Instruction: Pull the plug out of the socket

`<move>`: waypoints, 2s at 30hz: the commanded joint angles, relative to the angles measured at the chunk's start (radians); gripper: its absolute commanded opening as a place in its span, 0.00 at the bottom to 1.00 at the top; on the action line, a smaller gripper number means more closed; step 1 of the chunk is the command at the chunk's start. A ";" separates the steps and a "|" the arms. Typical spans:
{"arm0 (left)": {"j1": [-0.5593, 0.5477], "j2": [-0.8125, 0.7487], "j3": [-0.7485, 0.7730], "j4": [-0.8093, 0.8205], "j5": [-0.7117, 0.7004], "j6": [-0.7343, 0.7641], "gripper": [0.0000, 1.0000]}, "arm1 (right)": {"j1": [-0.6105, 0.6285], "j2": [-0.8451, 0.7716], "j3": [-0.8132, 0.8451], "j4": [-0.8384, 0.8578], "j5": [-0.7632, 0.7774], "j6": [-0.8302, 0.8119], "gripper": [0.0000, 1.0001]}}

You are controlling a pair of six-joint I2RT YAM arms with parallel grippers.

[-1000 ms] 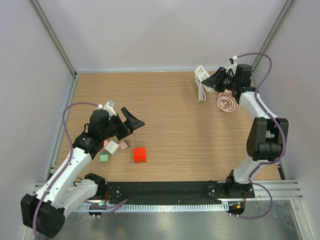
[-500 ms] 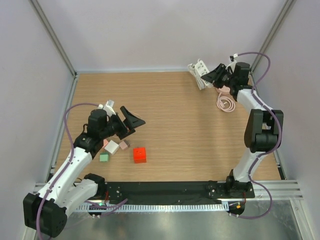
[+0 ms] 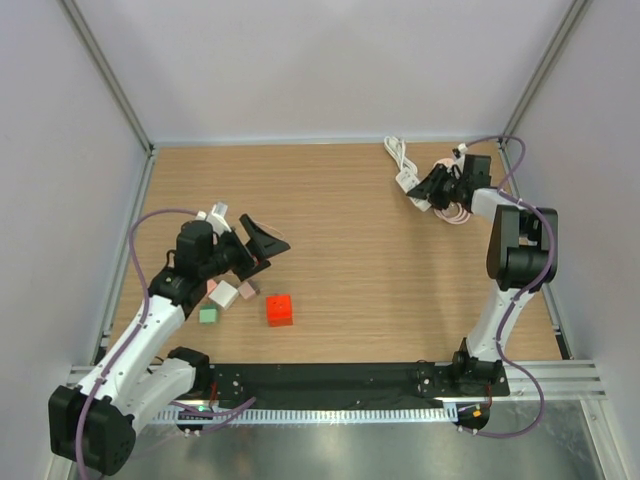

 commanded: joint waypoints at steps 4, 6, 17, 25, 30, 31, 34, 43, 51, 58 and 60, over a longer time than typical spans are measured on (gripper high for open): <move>0.009 -0.009 -0.019 0.067 0.036 -0.023 1.00 | 0.002 0.071 0.025 -0.107 0.027 -0.058 0.27; 0.014 -0.007 -0.020 0.067 0.036 -0.025 1.00 | 0.002 0.085 0.045 -0.128 0.029 -0.072 0.38; 0.022 -0.004 -0.011 0.065 0.037 -0.020 1.00 | 0.002 -0.051 0.082 -0.189 0.166 -0.225 0.90; 0.028 0.008 0.033 0.032 0.036 0.017 1.00 | 0.000 -0.207 0.087 -0.228 0.173 -0.288 1.00; 0.031 0.006 0.047 0.022 0.037 0.027 1.00 | -0.004 -0.254 0.073 -0.263 -0.034 -0.216 1.00; 0.031 0.006 0.049 0.021 0.037 0.030 1.00 | -0.006 -0.261 0.062 -0.260 -0.150 -0.187 1.00; 0.032 0.003 0.055 0.016 0.039 0.040 1.00 | -0.006 -0.270 0.041 -0.233 -0.394 -0.097 1.00; 0.037 -0.015 0.075 0.012 0.068 0.078 1.00 | -0.006 -0.422 -0.039 -0.314 -0.648 -0.136 1.00; 0.037 -0.027 0.086 0.004 0.091 0.080 1.00 | -0.004 -0.500 -0.039 -0.632 -0.578 -0.429 1.00; 0.038 -0.047 0.156 -0.154 -0.078 0.226 1.00 | -0.006 -0.655 -0.088 -0.691 -0.263 -0.563 1.00; 0.037 -0.058 0.208 -0.272 -0.198 0.326 1.00 | -0.006 -0.718 -0.102 -0.673 -0.113 -0.576 1.00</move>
